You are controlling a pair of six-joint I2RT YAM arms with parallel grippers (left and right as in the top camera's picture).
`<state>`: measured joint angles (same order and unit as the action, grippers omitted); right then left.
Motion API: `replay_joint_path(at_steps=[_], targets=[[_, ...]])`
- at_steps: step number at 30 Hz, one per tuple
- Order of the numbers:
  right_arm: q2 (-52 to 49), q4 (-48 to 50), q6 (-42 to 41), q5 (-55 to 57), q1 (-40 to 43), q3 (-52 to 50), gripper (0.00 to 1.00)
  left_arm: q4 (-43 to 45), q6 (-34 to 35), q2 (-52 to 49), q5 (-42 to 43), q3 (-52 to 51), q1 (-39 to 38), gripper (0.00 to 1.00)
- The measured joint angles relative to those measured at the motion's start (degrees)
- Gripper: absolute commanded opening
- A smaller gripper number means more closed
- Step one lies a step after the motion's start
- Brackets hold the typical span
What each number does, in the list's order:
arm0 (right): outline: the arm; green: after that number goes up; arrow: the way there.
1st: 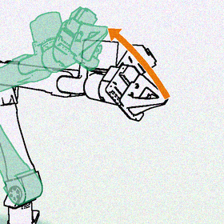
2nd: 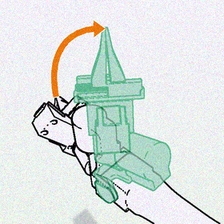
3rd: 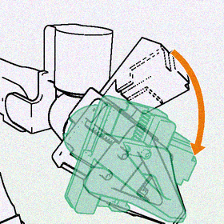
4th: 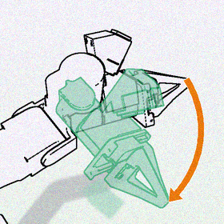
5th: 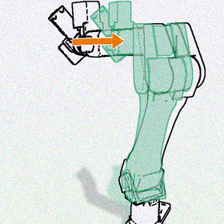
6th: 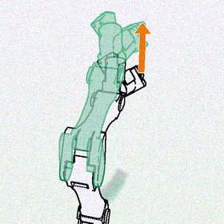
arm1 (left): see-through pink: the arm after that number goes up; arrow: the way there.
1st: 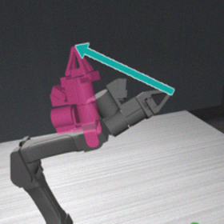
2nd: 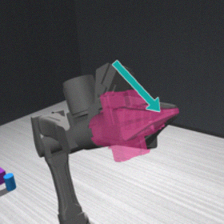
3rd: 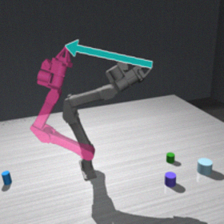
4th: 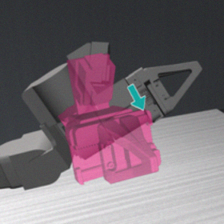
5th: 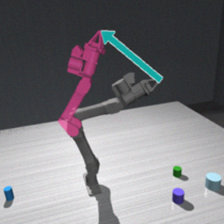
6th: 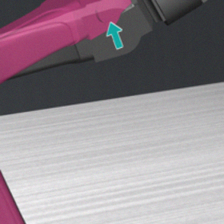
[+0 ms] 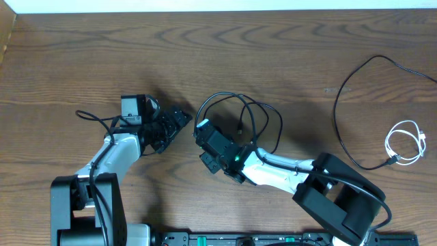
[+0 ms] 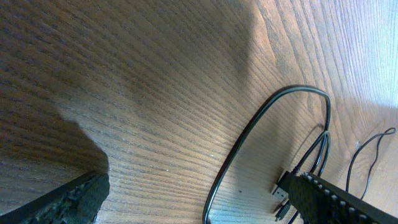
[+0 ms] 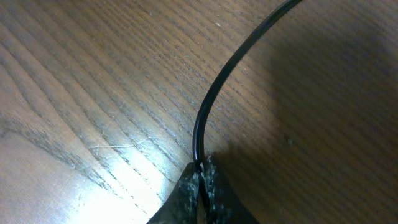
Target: Untangle cables
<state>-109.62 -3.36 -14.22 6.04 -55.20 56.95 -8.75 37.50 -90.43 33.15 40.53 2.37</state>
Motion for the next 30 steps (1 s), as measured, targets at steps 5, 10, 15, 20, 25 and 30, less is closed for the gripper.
replay_joint_path(at_steps=[5,10,15,20,25,30], targets=[[0.0,0.4,0.0,0.0,0.0,0.0,0.01,0.0,0.0,0.0,0.0,0.0,0.0,0.98],[-0.2,1.3,0.0,-0.2,0.0,-0.1,0.01,0.0,0.0,0.0,0.0,0.0,0.0,0.98],[-0.2,1.4,0.0,-0.9,0.0,-0.1,0.01,0.0,0.0,0.0,0.0,0.0,0.0,0.98],[0.1,1.3,0.0,-4.0,0.9,-0.2,0.01,0.0,0.0,0.0,0.0,0.0,0.0,0.98],[2.8,1.0,0.0,-10.7,4.1,-0.7,0.01,0.0,0.0,0.0,0.0,0.0,0.0,0.98],[7.5,0.9,0.0,-21.4,8.3,-0.7,0.01,0.0,0.0,0.0,0.0,0.0,0.0,0.98]])
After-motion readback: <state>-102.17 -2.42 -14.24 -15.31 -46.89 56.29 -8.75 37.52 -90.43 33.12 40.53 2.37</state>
